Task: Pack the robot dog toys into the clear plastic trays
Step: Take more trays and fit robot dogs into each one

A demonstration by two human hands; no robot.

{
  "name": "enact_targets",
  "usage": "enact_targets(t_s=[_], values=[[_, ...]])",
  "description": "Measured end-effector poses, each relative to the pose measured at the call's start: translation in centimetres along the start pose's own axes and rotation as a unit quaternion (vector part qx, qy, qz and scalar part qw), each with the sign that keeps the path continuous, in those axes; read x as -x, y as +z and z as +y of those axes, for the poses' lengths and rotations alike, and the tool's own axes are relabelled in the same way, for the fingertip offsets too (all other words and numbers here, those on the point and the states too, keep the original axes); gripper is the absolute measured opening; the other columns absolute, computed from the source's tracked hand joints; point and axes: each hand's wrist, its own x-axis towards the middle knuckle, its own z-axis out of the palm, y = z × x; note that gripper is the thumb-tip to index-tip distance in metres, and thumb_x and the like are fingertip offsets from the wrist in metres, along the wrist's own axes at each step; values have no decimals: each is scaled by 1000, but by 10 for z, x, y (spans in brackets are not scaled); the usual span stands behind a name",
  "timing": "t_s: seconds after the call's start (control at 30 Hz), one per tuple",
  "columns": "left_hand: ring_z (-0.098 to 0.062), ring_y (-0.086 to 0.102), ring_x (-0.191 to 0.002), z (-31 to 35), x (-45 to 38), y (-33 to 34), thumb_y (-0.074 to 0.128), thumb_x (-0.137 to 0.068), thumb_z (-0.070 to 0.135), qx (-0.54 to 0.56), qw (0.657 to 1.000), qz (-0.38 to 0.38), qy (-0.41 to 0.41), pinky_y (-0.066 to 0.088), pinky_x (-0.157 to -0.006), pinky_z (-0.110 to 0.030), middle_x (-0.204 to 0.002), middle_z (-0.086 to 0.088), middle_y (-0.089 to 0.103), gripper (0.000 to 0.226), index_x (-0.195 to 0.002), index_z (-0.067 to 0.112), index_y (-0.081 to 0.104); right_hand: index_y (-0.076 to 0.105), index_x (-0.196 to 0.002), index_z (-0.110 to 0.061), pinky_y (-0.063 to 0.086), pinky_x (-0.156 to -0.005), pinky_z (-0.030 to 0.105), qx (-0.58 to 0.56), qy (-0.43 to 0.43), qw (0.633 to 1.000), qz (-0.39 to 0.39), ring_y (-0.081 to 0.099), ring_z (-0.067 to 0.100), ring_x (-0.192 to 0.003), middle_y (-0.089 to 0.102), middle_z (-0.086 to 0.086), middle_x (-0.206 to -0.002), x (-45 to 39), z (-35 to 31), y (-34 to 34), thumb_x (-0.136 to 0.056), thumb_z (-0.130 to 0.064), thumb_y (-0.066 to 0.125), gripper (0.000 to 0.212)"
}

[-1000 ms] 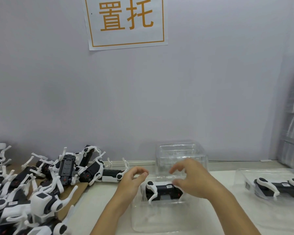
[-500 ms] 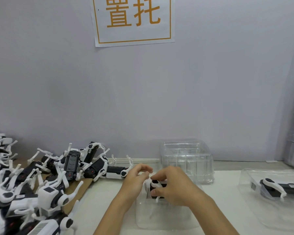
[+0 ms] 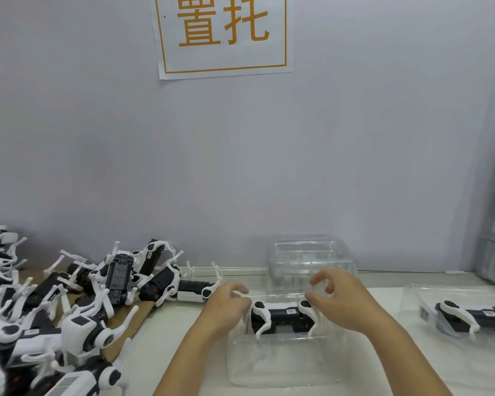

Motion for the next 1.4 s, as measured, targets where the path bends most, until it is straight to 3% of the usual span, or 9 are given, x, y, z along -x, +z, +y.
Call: enact_targets(t_s=[0.2, 0.33, 0.47, 0.63, 0.8, 1.0, 1.13, 1.2, 1.4], values=[[2, 51, -114, 24, 9, -3, 62, -88, 47, -121, 979, -23, 159, 39, -96, -24, -119, 24, 57, 13, -101, 50, 62, 55, -113, -32, 46, -67, 22, -39, 15, 999, -14, 62, 9, -87, 56, -6, -87, -1, -3, 8, -95, -32, 60, 19], [1, 27, -138, 42, 22, -2, 65, -51, 86, -221, 952, -159, 139, 26, -113, -34, -144, 32, 37, 64, -110, 62, 58, 55, -114, -31, 43, -65, 20, -46, 19, 999, -13, 59, 5, -87, 55, -9, -93, 0, -3, 8, -94, -31, 61, 20], [-8, 5, -147, 49, 29, -2, 73, -46, 81, -312, 921, -206, 111, 11, -120, -49, -159, 26, 15, 88, -128, 67, 42, 55, -117, -30, 42, -69, 22, -46, 17, 999, -17, 57, 7, -95, 55, -7, -107, -1, -3, 9, -94, -28, 58, 23], [-12, 23, -129, 56, 36, 0, 77, -58, 72, -318, 922, -194, 105, 21, -106, -38, -141, 26, 30, 81, -131, 62, 43, 58, -114, -32, 44, -65, 18, -57, 7, 998, -22, 59, 7, -85, 58, -6, -96, -1, -1, 5, -94, -29, 60, 20], [-8, 22, -130, 70, 39, -6, 76, -57, 72, -336, 916, -152, 159, 18, -110, -40, -134, 22, 32, 81, -131, 58, 46, 72, -93, -31, 48, -67, 20, -178, 13, 981, 72, 67, 10, -85, 70, -8, -89, -3, -1, -12, -94, -28, 63, 9], [0, 13, -126, 90, 43, -22, 66, -48, 81, -319, 912, -48, 254, 11, -114, -44, -142, 23, 23, 89, -131, 60, 41, 74, -87, -28, 54, -81, 35, -367, -5, 901, 231, 70, 18, -91, 74, -6, -84, -3, -10, -32, -98, -22, 56, 22], [-19, 9, -140, 96, 43, -17, 69, -56, 77, -398, 850, 109, 327, 2, -115, -56, -154, 12, 13, 92, -139, 53, 37, 69, -110, -33, 52, -96, 43, -421, -42, 886, 191, 65, 15, -110, 72, -9, -111, -2, -21, -28, -102, -31, 51, 21], [-27, 15, -140, 97, 43, -13, 71, -57, 74, -419, 828, 157, 337, 3, -113, -59, -156, 6, 19, 90, -139, 51, 42, 67, -116, -37, 49, -93, 34, -440, -65, 885, 142, 64, 7, -111, 70, -16, -114, 1, -28, -24, -102, -35, 50, 22], [-34, 26, -138, 92, 40, -11, 74, -56, 71, -409, 822, 192, 346, 9, -111, -62, -155, 0, 29, 88, -136, 45, 50, 60, -122, -43, 43, -88, 22, -421, -102, 893, 122, 56, 0, -119, 64, -22, -123, 6, -37, -17, -100, -37, 54, 24]])
